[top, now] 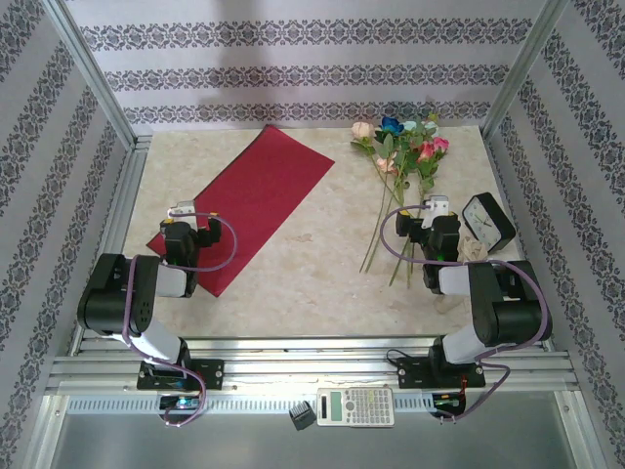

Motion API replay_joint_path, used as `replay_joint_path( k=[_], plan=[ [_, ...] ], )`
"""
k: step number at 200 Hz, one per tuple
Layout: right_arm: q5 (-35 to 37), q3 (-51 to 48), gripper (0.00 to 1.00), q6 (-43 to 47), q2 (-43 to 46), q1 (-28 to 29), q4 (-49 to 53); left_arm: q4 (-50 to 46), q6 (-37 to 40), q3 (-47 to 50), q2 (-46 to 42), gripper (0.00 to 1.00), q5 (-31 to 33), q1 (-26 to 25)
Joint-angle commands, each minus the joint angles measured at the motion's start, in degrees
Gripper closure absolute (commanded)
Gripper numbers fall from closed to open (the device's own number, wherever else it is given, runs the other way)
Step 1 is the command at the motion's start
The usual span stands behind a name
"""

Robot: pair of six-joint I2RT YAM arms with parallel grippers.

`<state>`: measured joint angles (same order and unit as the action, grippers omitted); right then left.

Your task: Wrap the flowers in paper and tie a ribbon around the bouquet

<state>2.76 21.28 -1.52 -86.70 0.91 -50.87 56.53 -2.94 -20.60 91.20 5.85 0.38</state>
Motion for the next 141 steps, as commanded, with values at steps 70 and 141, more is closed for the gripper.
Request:
replay_joint_path(
  k=[70,141],
  plan=[
    [0.8,0.4,0.02,-0.4,-0.3,0.2,-1.9,0.3,1.0,-0.2,-0.2,0.01,0.5,-0.5],
    [0.8,0.4,0.02,-0.4,-0.4,0.2,-1.9,-0.6,1.5,-0.7,-0.2,0.01,-0.9,-0.5]
  ],
)
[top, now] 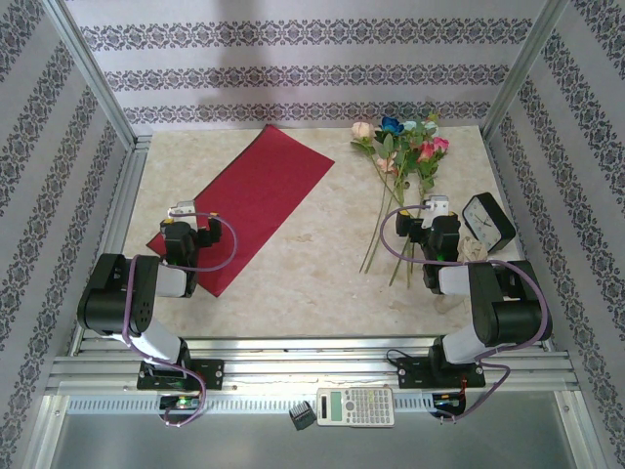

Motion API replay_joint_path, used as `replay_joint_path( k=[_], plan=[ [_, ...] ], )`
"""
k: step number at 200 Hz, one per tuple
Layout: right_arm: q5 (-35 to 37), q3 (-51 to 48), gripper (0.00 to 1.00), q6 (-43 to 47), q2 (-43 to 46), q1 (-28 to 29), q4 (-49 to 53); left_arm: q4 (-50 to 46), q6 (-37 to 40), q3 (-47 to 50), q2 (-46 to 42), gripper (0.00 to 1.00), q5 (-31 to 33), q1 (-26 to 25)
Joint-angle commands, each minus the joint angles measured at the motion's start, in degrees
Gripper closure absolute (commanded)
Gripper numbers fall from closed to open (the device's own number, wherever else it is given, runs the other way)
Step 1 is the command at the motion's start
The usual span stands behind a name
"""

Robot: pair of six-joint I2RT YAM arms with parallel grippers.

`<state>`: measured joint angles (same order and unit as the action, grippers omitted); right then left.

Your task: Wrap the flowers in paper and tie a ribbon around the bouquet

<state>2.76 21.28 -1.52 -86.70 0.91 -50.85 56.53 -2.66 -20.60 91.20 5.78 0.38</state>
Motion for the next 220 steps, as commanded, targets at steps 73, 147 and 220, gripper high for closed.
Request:
replay_joint_path(
  k=[73,147,220],
  plan=[
    [24.5,3.0,0.02,4.4,19.9,10.9,10.5,-22.1,0.4,-6.4,-17.1,0.01,11.7,-4.8],
    [6.2,35.2,0.12,-38.6,13.9,27.1,69.9,-83.6,-41.6,-50.0,0.5,0.18,-17.9,3.4],
    [-18.2,55.5,0.67,-45.8,-21.7,40.2,62.2,-96.3,-32.2,-58.2,20.0,0.70,-25.3,5.3]
  ],
)
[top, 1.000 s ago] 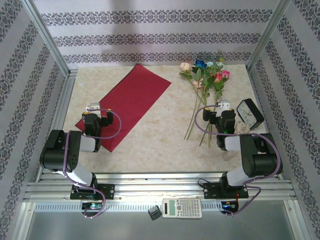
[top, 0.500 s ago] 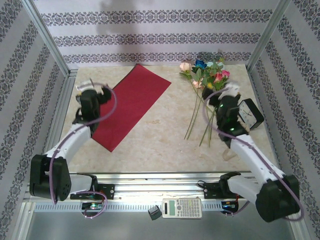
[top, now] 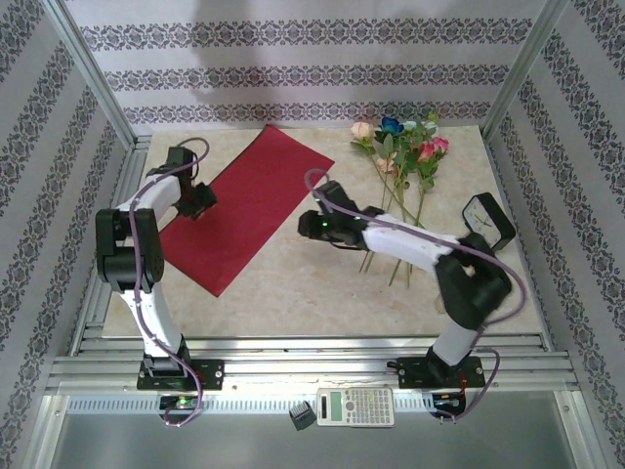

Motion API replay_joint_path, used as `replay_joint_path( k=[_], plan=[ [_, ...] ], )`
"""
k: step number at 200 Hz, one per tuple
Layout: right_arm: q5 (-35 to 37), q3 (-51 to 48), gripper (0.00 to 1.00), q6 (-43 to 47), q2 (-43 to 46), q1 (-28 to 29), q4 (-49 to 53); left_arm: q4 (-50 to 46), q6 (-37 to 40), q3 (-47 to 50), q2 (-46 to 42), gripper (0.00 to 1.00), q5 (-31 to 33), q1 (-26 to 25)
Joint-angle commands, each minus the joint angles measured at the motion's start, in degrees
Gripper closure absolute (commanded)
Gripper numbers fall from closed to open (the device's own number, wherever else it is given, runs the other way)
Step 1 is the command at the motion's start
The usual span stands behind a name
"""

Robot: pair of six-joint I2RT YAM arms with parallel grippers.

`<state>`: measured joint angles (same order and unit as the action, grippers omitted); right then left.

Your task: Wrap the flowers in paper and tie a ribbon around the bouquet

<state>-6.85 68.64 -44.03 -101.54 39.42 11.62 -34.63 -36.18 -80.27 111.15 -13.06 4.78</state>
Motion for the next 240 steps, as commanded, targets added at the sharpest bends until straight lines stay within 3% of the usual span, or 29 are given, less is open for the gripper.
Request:
replay_joint_path(
  k=[1,40,83,120,143,174,213,240],
  plan=[
    [-8.6,8.4,0.67,-3.5,-7.1,1.6,-0.3,-5.1,1.4,1.6,0.1,0.70,-6.7,0.9],
    [-9.0,13.2,0.66,-6.1,-13.0,0.7,-0.9,-1.0,-1.2,10.1,-0.5,0.76,-11.7,-1.1],
    [-8.7,13.4,0.64,-5.0,-12.9,-2.2,1.7,10.6,-11.8,19.3,-3.3,0.76,-19.8,-8.7],
    [-6.5,12.3,0.63,3.0,-10.1,-4.0,7.5,23.1,-21.7,17.5,-0.4,0.73,-25.8,-17.1],
    [-4.9,10.6,0.63,7.9,-7.6,-4.0,9.9,27.1,-25.5,15.3,-1.5,0.67,-26.6,-18.5],
    [-3.3,7.0,0.63,14.5,-3.9,-1.0,9.4,20.6,-24.0,14.5,-9.8,0.59,-23.2,-13.9],
    [-2.3,13.2,0.56,25.0,-8.7,9.9,13.7,6.8,-18.3,17.8,-17.5,0.62,-19.1,1.2],
    [-0.3,21.9,0.47,28.4,-15.4,15.6,18.8,4.7,-16.2,21.3,-18.4,0.64,-19.1,10.2]
  ],
)
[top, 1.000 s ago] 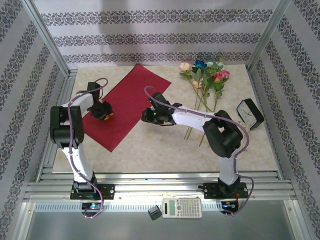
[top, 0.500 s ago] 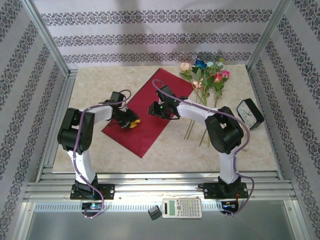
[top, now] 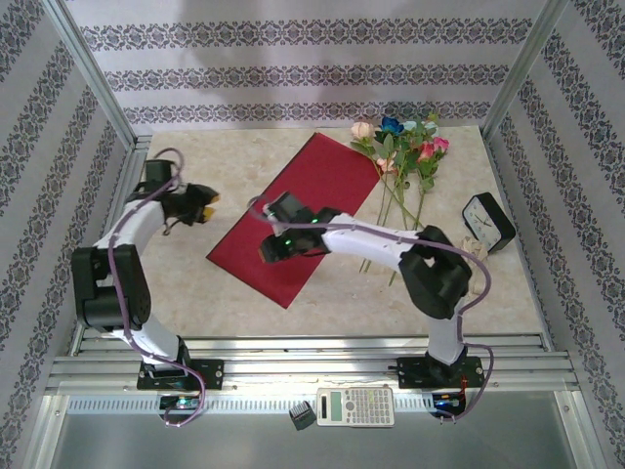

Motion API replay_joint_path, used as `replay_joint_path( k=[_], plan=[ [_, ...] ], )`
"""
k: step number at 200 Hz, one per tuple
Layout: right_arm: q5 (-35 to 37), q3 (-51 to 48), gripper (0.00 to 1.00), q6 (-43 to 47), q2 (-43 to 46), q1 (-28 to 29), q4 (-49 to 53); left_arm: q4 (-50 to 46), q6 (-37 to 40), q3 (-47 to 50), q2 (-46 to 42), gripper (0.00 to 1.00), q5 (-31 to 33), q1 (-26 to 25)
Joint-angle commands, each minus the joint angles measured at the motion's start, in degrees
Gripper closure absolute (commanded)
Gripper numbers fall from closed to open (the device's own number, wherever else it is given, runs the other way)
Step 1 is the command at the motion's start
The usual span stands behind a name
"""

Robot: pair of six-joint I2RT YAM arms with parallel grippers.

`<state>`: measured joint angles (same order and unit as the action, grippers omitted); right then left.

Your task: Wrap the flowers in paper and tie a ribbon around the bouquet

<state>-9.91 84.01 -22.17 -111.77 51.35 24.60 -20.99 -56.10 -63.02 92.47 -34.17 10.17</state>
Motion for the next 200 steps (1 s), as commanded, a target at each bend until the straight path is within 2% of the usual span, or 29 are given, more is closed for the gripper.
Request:
replay_joint_path(
  k=[1,26,42,62,91,129,200],
  plan=[
    [2.7,6.8,0.46,6.5,-5.5,3.8,6.0,-9.0,3.8,4.2,0.3,0.64,2.0,5.1],
    [2.4,14.4,0.43,5.7,-11.5,6.0,9.2,-6.1,5.3,6.2,1.8,0.65,-1.2,9.5],
    [1.4,17.3,0.45,4.2,-14.1,6.5,9.4,-2.8,4.5,6.8,4.1,0.69,-6.2,9.5],
    [0.6,20.6,0.49,2.9,-17.2,6.5,10.5,0.1,2.5,8.4,5.4,0.75,-9.5,8.4],
    [-0.8,22.4,0.51,1.1,-19.0,5.7,10.9,-3.5,4.6,9.4,5.5,0.81,-8.0,7.3],
    [-1.8,25.4,0.50,0.0,-21.4,5.6,11.5,-4.7,6.3,11.4,6.5,0.81,-6.6,7.3],
    [-3.6,31.4,0.42,-1.6,-25.5,5.3,12.9,-5.8,7.7,12.5,7.8,0.82,-4.8,7.3]
  ],
)
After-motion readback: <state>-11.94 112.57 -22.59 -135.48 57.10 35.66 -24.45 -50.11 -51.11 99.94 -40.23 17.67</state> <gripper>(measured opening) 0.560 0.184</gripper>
